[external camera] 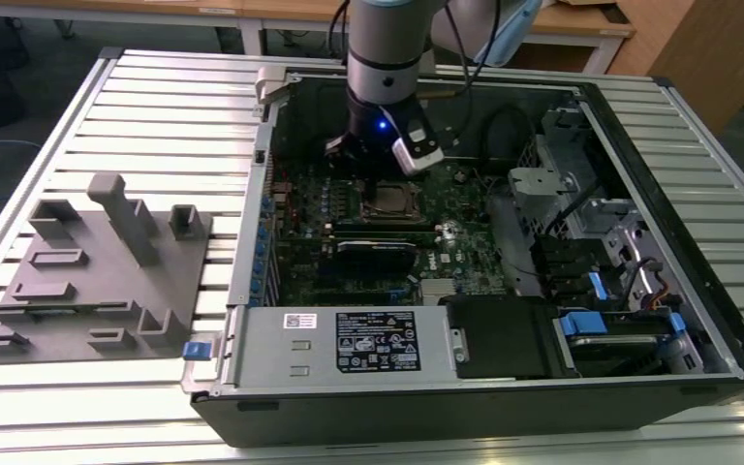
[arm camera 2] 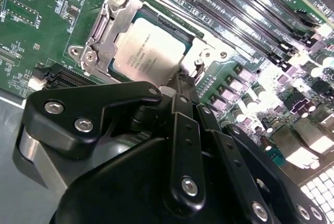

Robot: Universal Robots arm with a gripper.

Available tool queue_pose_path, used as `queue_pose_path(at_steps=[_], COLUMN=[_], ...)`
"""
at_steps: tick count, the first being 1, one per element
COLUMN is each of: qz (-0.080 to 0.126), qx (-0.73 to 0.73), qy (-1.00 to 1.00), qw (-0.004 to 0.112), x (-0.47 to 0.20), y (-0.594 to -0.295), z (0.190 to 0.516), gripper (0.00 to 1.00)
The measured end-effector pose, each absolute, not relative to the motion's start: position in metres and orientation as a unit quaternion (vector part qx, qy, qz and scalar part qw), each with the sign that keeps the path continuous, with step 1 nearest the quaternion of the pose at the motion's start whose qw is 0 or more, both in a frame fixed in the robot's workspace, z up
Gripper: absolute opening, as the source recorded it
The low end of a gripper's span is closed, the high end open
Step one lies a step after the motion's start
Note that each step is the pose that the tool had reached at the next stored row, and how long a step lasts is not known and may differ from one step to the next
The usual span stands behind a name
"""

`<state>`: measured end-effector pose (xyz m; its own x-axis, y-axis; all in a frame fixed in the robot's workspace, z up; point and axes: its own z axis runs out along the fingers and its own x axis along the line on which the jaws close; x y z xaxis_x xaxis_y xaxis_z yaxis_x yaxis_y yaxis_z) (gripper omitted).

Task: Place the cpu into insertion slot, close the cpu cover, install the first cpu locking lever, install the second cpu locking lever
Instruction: 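Close the cpu cover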

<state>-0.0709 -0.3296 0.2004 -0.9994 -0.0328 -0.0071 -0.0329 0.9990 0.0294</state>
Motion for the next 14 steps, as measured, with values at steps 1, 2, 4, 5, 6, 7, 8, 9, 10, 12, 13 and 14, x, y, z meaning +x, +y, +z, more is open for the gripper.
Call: queue_pose_path(at_steps=[1,2,4,5,6,7,8,9,10,12,13,14], qz=[0.015,0.015,0.014,0.014,0.014,0.015,0.015,0.015,0.015,0.015,0.015,0.015], qx=[-0.016,-0.016,-0.016,-0.016,-0.016,-0.016,-0.016,-0.016,-0.016,-0.016,-0.016,-0.016], qy=[1.000,1.000,1.000,1.000,1.000,1.000,1.000,1.000,1.000,1.000,1.000,1.000], qw=[0.003,0.003,0.003,0.003,0.003,0.003,0.003,0.003,0.003,0.003,0.003,0.003], x=[-0.0710,-0.0711,-0.0713,-0.0714,-0.0714,-0.0713,-0.0713,-0.0713,-0.0713,-0.0713,-0.0713,-0.0712], y=[-0.3297,-0.3297,-0.3298,-0.3299,-0.3298,-0.3297,-0.3297,-0.3297,-0.3297,-0.3297,-0.3297,-0.3296], z=[0.1998,0.1992,0.1983,0.1981,0.1980,0.1978,0.1977,0.1977,0.1977,0.1977,0.1978,0.1981], gripper=[0.10,0.10,0.10,0.10,0.10,0.10,0.10,0.10,0.10,0.10,0.10,0.10])
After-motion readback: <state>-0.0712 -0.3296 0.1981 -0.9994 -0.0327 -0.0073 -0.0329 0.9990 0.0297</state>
